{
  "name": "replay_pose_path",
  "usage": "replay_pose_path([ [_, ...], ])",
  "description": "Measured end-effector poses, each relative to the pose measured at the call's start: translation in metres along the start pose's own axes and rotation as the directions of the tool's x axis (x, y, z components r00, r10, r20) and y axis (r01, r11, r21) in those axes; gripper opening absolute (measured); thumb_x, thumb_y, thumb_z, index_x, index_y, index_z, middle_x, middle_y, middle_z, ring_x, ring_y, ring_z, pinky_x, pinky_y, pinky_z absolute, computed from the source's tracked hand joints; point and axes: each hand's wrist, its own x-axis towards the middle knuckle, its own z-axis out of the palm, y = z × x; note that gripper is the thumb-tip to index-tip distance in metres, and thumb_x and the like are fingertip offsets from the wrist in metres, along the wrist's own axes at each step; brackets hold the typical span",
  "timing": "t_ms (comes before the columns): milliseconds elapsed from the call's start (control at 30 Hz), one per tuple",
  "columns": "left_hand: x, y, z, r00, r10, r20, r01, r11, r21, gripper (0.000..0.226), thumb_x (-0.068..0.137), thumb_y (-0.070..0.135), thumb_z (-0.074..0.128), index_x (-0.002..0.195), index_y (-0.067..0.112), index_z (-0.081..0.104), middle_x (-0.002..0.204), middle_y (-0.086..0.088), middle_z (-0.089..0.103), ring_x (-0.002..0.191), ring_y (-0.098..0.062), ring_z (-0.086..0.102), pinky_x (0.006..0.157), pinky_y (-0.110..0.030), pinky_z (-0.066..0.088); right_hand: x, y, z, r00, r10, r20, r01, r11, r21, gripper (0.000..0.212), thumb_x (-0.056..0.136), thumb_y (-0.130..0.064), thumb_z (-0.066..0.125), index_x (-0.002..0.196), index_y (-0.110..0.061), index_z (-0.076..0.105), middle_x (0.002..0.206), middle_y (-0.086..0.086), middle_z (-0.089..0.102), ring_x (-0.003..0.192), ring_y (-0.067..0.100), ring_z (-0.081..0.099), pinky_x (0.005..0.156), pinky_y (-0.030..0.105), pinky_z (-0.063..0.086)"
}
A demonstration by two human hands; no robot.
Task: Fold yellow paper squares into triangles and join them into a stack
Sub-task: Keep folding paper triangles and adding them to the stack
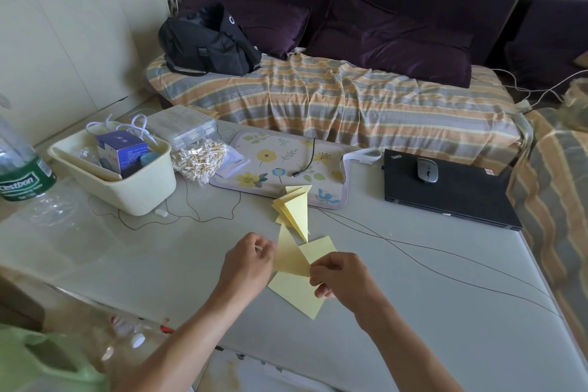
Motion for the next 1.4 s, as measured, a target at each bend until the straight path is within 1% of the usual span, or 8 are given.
replay_pose_path([
  [200, -0.006, -0.006, 0.0, 0.994, -0.034, 0.103, 0.022, 0.993, 0.113, 0.02, 0.099, 0.036, 0.052, 0.11, 0.023, 0.061, 0.1, -0.001, 0.07, 0.092, -0.018, 0.065, 0.067, -0.029, 0.044, 0.029, 0.008, 0.006, 0.966, 0.067, -0.251, -0.034, 0.99, 0.136, 0.012, 0.089, -0.012, 0.064, 0.084, -0.013, 0.074, 0.074, -0.001, 0.077, 0.057, 0.016, 0.069, 0.078, 0.042, 0.059],
  [533, -0.002, -0.018, -0.01, 0.987, -0.023, 0.158, 0.003, 0.992, 0.123, 0.016, 0.095, 0.03, 0.055, 0.11, 0.028, 0.061, 0.085, 0.006, 0.066, 0.077, -0.013, 0.064, 0.06, -0.025, 0.044, 0.064, -0.013, 0.028, 0.946, 0.046, -0.322, 0.052, 0.955, 0.291, 0.018, 0.092, -0.008, 0.06, 0.093, -0.019, 0.074, 0.083, -0.004, 0.078, 0.065, 0.015, 0.075, 0.08, 0.039, 0.059],
  [667, -0.001, -0.022, -0.017, 0.988, -0.012, 0.154, -0.007, 0.992, 0.123, 0.015, 0.095, 0.029, 0.054, 0.109, 0.029, 0.061, 0.084, 0.007, 0.066, 0.075, -0.01, 0.065, 0.058, -0.022, 0.043, 0.068, -0.008, 0.032, 0.946, -0.031, -0.322, 0.057, 0.996, 0.073, 0.02, 0.097, -0.015, 0.054, 0.106, -0.026, 0.069, 0.099, -0.006, 0.074, 0.079, 0.007, 0.073, 0.058, 0.015, 0.048],
  [800, 0.0, -0.025, -0.021, 0.988, -0.012, 0.157, -0.006, 0.994, 0.113, 0.016, 0.095, 0.028, 0.054, 0.108, 0.03, 0.061, 0.084, 0.006, 0.068, 0.075, -0.009, 0.065, 0.058, -0.021, 0.043, 0.066, 0.006, 0.029, 0.947, -0.163, -0.275, 0.075, 0.95, -0.304, 0.024, 0.089, -0.018, 0.071, 0.113, -0.018, 0.069, 0.107, 0.0, 0.068, 0.097, 0.017, 0.062, 0.077, 0.023, 0.045],
  [933, -0.001, -0.028, -0.021, 0.986, -0.003, 0.164, -0.014, 0.994, 0.107, 0.014, 0.095, 0.03, 0.056, 0.107, 0.031, 0.062, 0.084, 0.008, 0.067, 0.079, -0.009, 0.066, 0.061, -0.02, 0.044, 0.057, 0.015, 0.032, 0.99, -0.108, -0.093, 0.021, 0.756, -0.654, 0.069, 0.077, -0.052, 0.08, 0.129, -0.019, 0.051, 0.126, 0.003, 0.05, 0.122, 0.024, 0.046, 0.098, 0.033, 0.041],
  [1000, -0.002, -0.028, -0.02, 0.986, 0.001, 0.166, -0.02, 0.994, 0.11, 0.014, 0.095, 0.031, 0.057, 0.107, 0.032, 0.062, 0.086, 0.009, 0.067, 0.083, -0.01, 0.066, 0.064, -0.022, 0.046, 0.053, 0.018, 0.036, 0.995, -0.086, -0.049, 0.017, 0.632, -0.774, 0.082, 0.071, -0.064, 0.079, 0.131, -0.02, 0.044, 0.129, 0.001, 0.043, 0.123, 0.024, 0.041, 0.098, 0.034, 0.039],
  [1233, -0.004, -0.027, -0.017, 0.987, 0.013, 0.162, -0.035, 0.991, 0.129, 0.015, 0.095, 0.03, 0.057, 0.109, 0.03, 0.062, 0.089, 0.01, 0.067, 0.084, -0.009, 0.067, 0.065, -0.021, 0.045, 0.051, 0.023, 0.037, 0.991, -0.131, -0.041, 0.045, 0.592, -0.805, 0.081, 0.067, -0.069, 0.078, 0.123, -0.02, 0.045, 0.112, -0.004, 0.047, 0.113, 0.021, 0.045, 0.09, 0.034, 0.029],
  [1400, -0.003, -0.026, -0.014, 0.987, 0.013, 0.162, -0.036, 0.99, 0.138, 0.014, 0.095, 0.029, 0.058, 0.109, 0.03, 0.062, 0.089, 0.009, 0.066, 0.084, -0.01, 0.068, 0.065, -0.02, 0.045, 0.051, 0.024, 0.037, 0.99, -0.131, -0.042, 0.047, 0.612, -0.789, 0.07, 0.067, -0.067, 0.08, 0.117, -0.023, 0.057, 0.119, -0.002, 0.044, 0.118, 0.02, 0.042, 0.095, 0.032, 0.031],
])
